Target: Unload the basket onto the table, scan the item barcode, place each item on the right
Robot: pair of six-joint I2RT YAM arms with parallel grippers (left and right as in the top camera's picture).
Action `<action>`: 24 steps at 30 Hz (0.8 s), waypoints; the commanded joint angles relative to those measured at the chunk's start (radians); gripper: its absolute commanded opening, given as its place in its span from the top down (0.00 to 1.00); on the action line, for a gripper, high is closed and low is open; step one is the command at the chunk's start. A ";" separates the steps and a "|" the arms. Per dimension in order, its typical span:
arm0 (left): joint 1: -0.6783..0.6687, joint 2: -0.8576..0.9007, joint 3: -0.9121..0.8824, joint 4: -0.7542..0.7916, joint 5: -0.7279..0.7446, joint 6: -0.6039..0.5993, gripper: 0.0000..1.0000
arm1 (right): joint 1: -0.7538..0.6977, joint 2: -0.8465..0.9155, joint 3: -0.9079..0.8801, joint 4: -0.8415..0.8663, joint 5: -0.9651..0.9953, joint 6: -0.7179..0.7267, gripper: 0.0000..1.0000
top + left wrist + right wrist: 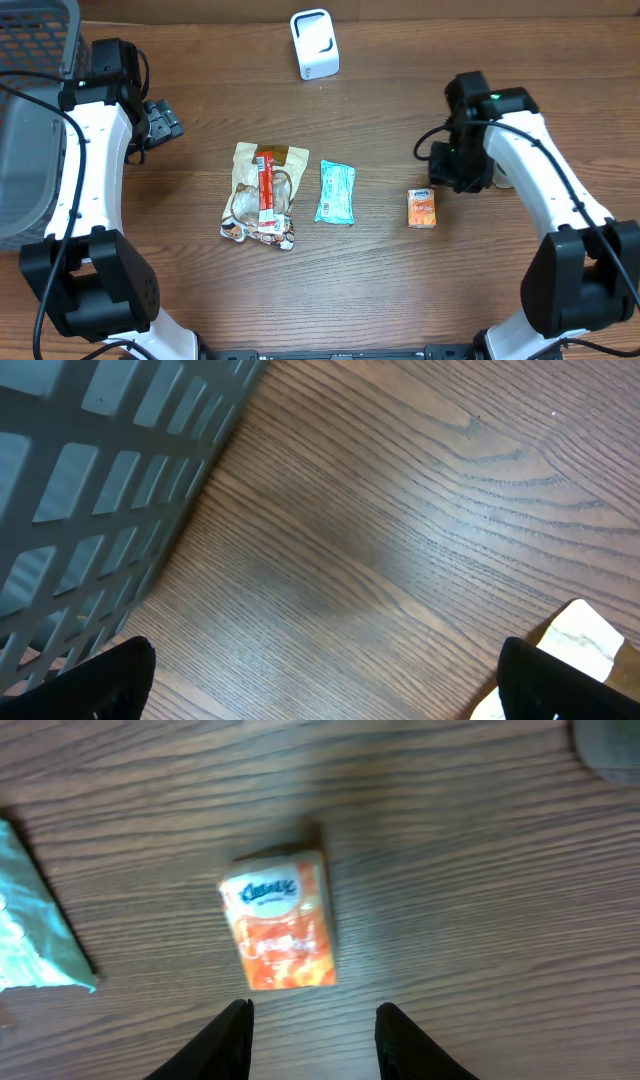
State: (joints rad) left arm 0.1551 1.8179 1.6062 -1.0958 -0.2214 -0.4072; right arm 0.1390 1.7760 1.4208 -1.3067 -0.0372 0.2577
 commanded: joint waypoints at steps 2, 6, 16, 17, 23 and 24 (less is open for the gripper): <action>0.002 -0.021 0.020 0.001 -0.010 0.026 0.00 | -0.006 -0.008 -0.034 0.040 -0.017 -0.031 0.59; 0.002 -0.021 0.020 0.001 -0.010 0.026 0.00 | -0.004 -0.008 -0.082 0.128 -0.037 -0.030 0.60; 0.002 -0.021 0.020 0.001 -0.010 0.026 0.00 | -0.005 -0.005 -0.198 0.259 -0.068 -0.027 0.68; 0.002 -0.021 0.020 0.001 -0.010 0.026 0.00 | -0.005 -0.004 -0.208 0.264 -0.065 -0.027 0.68; 0.002 -0.021 0.020 0.001 -0.010 0.026 0.00 | -0.006 0.001 -0.265 0.286 -0.043 -0.027 0.68; 0.002 -0.021 0.020 0.001 -0.010 0.026 0.00 | -0.006 0.001 -0.275 0.288 -0.043 -0.027 0.68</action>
State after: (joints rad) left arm 0.1551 1.8179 1.6066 -1.0958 -0.2214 -0.4072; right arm 0.1326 1.7760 1.1706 -1.0248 -0.0891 0.2348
